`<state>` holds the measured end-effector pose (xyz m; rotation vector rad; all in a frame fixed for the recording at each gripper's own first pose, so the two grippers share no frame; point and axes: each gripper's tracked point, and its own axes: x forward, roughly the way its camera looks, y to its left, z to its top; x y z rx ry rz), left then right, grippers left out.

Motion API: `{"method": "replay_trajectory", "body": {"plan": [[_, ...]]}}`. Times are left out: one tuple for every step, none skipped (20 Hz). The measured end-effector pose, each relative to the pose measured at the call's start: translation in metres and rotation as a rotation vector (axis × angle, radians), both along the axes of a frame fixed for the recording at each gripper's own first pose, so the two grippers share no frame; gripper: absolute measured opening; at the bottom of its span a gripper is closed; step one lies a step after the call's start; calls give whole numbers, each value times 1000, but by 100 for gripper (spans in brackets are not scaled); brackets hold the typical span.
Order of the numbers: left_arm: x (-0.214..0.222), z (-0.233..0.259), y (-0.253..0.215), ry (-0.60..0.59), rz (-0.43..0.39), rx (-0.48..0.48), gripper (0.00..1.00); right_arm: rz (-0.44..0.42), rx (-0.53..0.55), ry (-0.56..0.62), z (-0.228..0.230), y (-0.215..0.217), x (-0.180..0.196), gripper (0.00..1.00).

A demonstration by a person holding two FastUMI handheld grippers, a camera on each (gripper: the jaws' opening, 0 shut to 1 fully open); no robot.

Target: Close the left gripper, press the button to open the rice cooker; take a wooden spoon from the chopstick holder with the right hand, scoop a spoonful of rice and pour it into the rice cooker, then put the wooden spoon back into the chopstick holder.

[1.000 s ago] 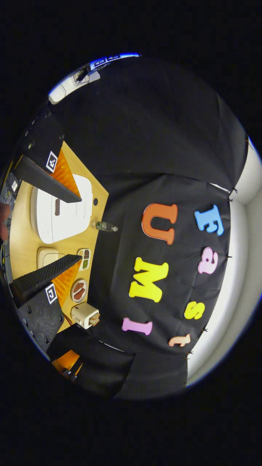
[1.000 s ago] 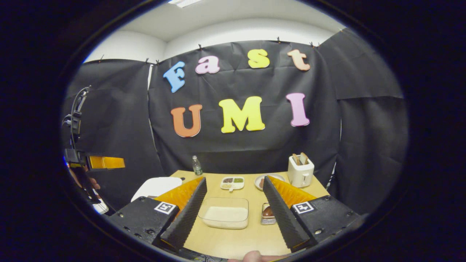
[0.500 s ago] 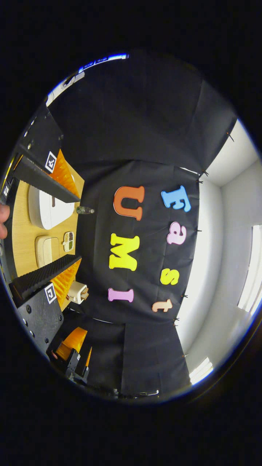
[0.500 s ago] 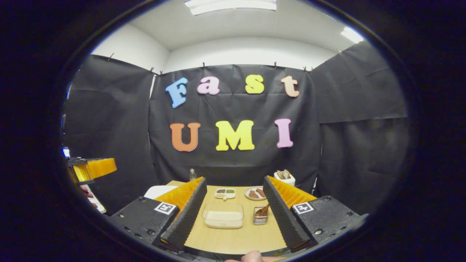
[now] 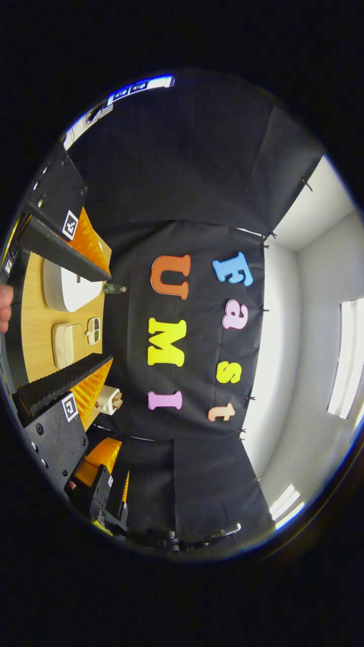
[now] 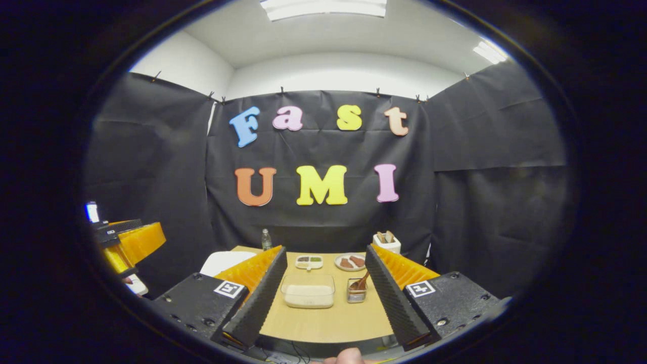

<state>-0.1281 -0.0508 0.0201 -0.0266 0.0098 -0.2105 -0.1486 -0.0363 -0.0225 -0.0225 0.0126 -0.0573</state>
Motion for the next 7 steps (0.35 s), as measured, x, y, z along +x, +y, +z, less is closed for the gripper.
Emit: {"method": "replay_trajectory", "body": {"plan": [[-2,-2,-3,1,-3,0,94,5,-1,2,0,1,-1,100],[-4,1,-4,1,-6,-3,94,10,-2,6,-2,1,-1,100],[-5,2,-6,-6,-7,-4,94,14,-2,5,-1,1,-2,100],[-6,-1,-9,-10,-9,-2,94,15,-3,1,0,-1,-1,100],[-6,-1,-11,-11,-10,5,94,16,-6,0,0,-1,-2,99],[-6,-3,-12,-10,-11,10,94,17,-8,-1,-1,-3,-2,99],[-6,-3,-14,-9,-15,12,94,19,-8,-2,0,-3,-3,99]]}}
